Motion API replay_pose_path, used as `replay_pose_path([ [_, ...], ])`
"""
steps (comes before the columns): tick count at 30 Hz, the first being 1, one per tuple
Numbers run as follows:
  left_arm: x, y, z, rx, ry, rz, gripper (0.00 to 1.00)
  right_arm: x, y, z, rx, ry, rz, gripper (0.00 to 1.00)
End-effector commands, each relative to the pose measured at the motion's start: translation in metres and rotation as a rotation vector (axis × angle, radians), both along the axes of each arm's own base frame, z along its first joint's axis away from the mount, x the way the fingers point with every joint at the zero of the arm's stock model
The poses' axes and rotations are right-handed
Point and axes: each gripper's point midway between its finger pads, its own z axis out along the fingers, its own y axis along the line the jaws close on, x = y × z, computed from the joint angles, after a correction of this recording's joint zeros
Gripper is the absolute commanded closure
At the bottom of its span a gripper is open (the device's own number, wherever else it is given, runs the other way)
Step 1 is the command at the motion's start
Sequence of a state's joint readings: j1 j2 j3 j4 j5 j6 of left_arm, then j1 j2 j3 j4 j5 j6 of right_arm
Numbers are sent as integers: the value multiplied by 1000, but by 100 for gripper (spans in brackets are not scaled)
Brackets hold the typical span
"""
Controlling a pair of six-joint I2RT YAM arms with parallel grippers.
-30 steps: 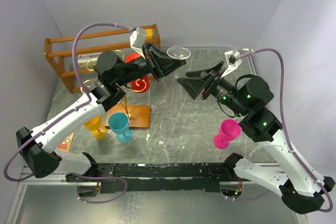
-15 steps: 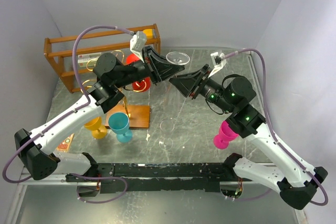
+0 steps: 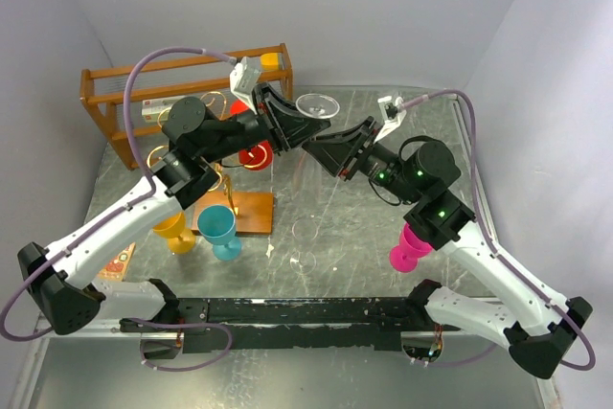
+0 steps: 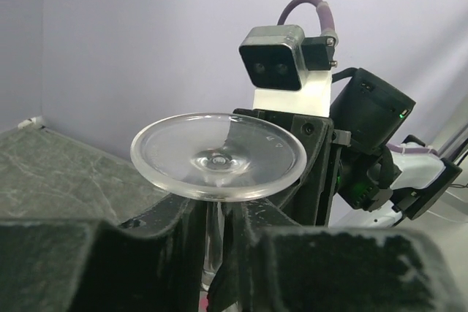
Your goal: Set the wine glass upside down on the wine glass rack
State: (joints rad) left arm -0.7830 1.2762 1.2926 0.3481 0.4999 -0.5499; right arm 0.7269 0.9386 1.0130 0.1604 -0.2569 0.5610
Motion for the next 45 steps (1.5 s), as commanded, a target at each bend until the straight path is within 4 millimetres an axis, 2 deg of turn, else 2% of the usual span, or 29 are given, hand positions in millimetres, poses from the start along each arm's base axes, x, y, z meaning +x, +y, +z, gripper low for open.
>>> replay_pose_path([
  [1,-10,12,12,-3,3,27,65,2,-4,12,0,-104,-23,100],
  [3,-6,15,12,2,20,59,54,2,-5,6,-10,-115,-31,100],
  [8,-1,20,15,10,66,103,34,2,-12,15,-13,-157,-63,100],
  [9,0,22,15,9,74,114,31,2,-15,23,-7,-155,-76,100],
  [13,7,27,8,66,137,168,26,2,-25,33,9,-135,-116,100],
  [19,-3,48,-9,151,175,217,22,9,-37,35,-5,-117,-196,100],
  [24,-20,86,-23,219,169,300,22,16,-33,9,-74,-102,-202,100],
  [27,-33,120,-16,213,149,386,20,19,-29,-13,-102,-117,-194,100],
  [30,-40,148,-5,212,171,469,19,28,-24,-21,-105,-109,-209,100],
  [35,-46,180,-5,243,205,571,20,31,-9,-38,-156,-89,-153,100],
  [38,-52,197,-1,201,212,614,20,33,-3,-45,-177,-104,-133,100],
  [45,-57,212,8,169,193,651,20,48,18,-66,-243,-130,-97,100],
])
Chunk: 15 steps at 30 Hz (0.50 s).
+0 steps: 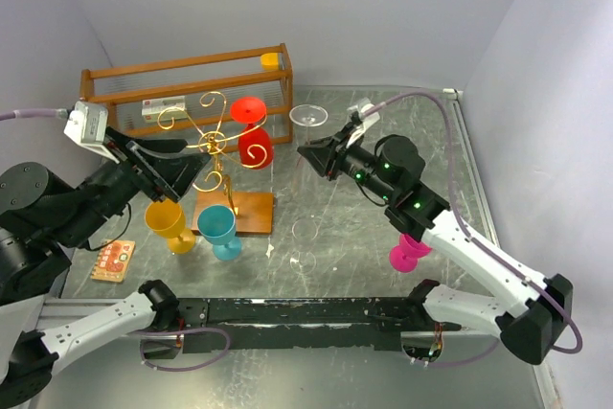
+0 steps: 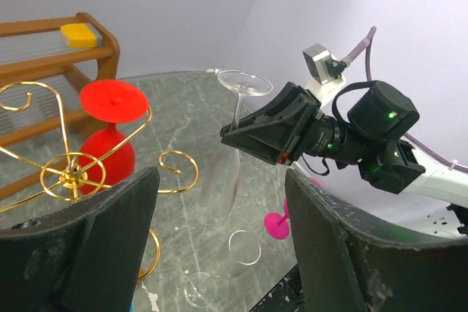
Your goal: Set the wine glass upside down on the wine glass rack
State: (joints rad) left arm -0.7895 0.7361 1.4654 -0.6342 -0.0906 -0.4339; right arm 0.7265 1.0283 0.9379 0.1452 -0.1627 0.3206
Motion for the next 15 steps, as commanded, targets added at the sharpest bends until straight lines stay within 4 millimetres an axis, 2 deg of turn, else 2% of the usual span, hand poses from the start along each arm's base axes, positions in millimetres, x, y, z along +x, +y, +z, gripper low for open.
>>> replay_pose_path([
  [1,2,14,-2,18,12,63,20,5,16,5,-5,-79,51,100],
  [8,-2,25,-7,-6,23,95,20,0,46,-18,-64,-100,166,100],
  [15,-4,30,-9,-4,59,109,20,3,63,-18,-38,-126,191,100],
])
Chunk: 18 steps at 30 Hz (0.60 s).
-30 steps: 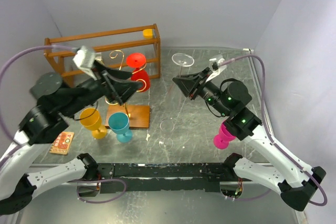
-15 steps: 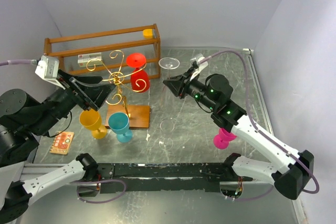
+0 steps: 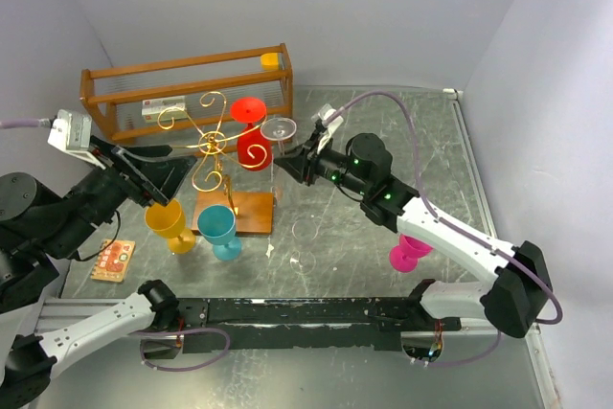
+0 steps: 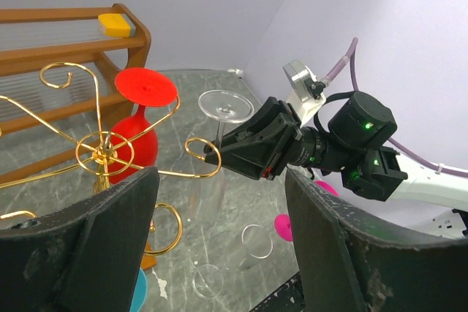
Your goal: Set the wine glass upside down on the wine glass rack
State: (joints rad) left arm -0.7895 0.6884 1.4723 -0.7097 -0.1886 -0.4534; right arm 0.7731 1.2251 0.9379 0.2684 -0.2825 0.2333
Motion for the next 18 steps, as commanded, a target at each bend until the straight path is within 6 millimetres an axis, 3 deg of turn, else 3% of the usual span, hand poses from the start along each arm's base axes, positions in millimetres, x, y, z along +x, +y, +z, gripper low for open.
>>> replay_pose_path([
  [1,-2,3,-1,-5,22,5,20,-2,13,27,69,-105,37,100],
  [18,-17,-6,-2,-31,-4,-89,20,-7,50,6,0,-153,95,100],
])
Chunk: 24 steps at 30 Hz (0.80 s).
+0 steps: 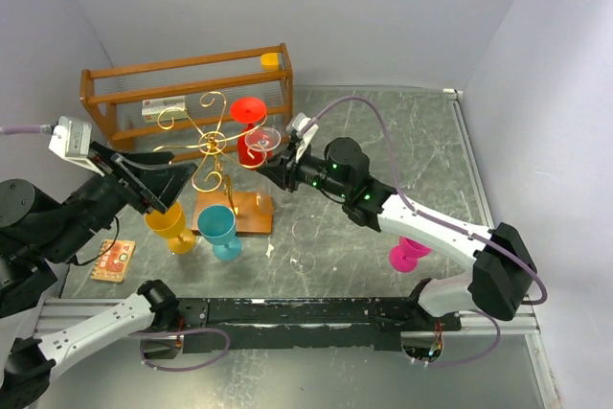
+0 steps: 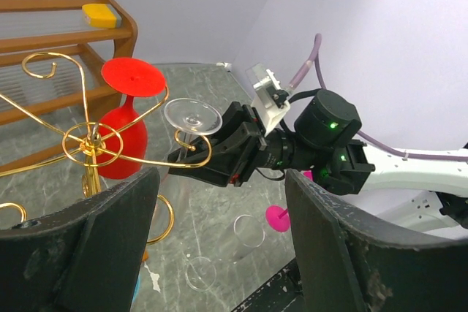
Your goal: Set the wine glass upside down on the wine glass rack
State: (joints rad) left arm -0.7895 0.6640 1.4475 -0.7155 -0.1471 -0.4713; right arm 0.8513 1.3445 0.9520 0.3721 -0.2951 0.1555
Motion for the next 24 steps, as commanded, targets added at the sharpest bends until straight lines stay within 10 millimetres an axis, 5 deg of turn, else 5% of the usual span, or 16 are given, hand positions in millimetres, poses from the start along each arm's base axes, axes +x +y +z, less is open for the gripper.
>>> replay_pose_path([
  [1,-8,-3,3,-22,-11,-44,20,1,12,21,31,-78,9,100],
  [4,-9,-2,1,-18,3,-42,20,3,18,33,51,-100,14,100],
  [16,-6,-1,-10,-20,35,-19,20,15,25,19,21,-69,-22,100],
  [24,-3,0,-17,-5,53,-3,20,6,29,20,32,-74,32,100],
])
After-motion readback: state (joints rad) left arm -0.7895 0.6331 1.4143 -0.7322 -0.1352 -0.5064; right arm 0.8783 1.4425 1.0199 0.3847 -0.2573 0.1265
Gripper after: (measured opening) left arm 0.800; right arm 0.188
